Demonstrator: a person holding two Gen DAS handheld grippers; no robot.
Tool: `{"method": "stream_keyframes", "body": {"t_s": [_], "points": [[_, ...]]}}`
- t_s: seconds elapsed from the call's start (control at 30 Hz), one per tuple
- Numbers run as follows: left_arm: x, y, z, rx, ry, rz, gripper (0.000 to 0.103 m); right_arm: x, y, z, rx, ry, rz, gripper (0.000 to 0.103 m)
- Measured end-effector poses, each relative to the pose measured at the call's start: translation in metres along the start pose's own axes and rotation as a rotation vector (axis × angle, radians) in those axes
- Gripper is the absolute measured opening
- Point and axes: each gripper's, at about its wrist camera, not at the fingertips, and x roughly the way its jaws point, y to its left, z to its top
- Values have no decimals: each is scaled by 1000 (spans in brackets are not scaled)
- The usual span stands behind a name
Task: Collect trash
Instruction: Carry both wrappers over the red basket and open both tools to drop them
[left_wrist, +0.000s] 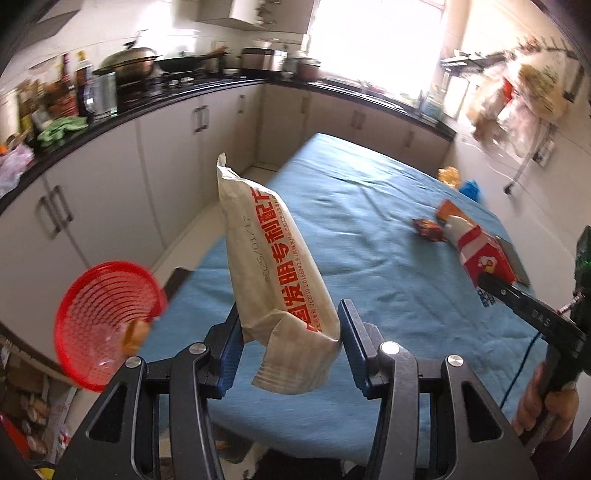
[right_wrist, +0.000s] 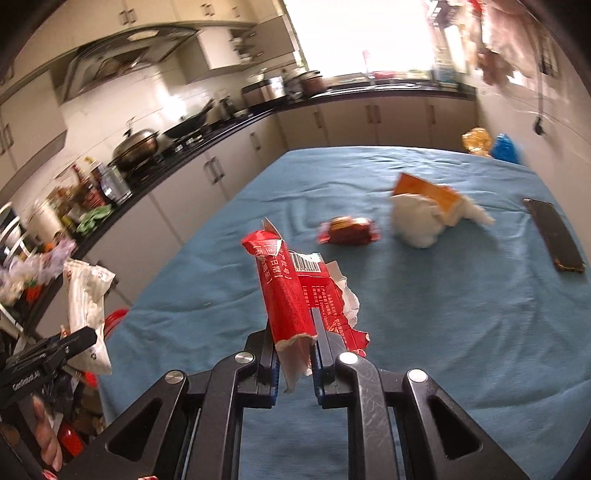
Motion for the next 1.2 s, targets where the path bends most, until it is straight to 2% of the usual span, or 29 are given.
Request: {"method": "stream_keyframes", "body": {"t_s": [0.33,0.5,0.8,1.2], "points": [[-14,89,-2,-84,-62,210,48,31,70,-5,-97,54,78,15],[-11,132,-6,-150,-51,273,48,49,100,-5,-125,87,121,15],[-2,188,-17,-230,-6,331,48,89,160,-4,-199,148,191,15],[32,222,-34,-279,77,347,48,135,244,-3,-293,221,311,15]]}}
